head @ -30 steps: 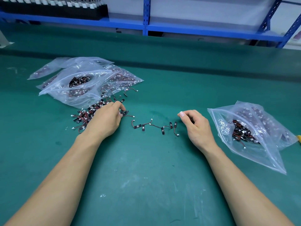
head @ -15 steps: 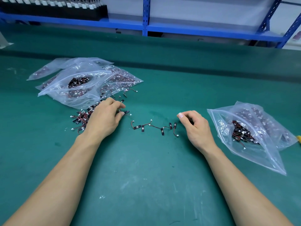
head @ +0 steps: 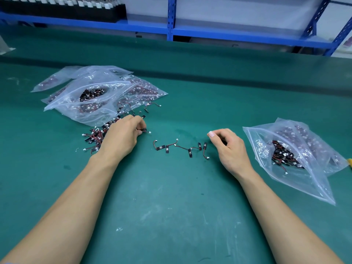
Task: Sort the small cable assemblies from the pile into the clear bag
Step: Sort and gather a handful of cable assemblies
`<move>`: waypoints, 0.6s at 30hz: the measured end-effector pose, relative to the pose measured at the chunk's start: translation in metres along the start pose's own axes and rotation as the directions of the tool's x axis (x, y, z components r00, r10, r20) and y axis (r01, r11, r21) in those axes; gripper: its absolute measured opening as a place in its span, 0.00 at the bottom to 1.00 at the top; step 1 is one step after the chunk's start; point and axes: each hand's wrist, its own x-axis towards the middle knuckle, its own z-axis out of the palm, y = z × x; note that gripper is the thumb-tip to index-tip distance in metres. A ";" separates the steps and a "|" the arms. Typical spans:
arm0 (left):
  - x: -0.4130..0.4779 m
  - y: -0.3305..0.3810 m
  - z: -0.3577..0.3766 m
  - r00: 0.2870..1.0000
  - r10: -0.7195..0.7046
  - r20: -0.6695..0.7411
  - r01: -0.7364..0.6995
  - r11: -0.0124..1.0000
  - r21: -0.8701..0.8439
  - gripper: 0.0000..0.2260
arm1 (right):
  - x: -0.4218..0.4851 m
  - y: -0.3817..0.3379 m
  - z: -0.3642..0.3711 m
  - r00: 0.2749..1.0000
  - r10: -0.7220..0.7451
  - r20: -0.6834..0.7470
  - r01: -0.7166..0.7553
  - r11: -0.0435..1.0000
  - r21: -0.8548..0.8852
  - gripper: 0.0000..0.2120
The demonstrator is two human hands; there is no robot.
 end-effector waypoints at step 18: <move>-0.041 0.051 -0.024 0.909 0.378 -0.175 -0.411 0.747 -0.523 0.11 | 0.001 -0.001 0.000 1.000 -0.012 -0.015 0.012 1.000 -0.001 0.09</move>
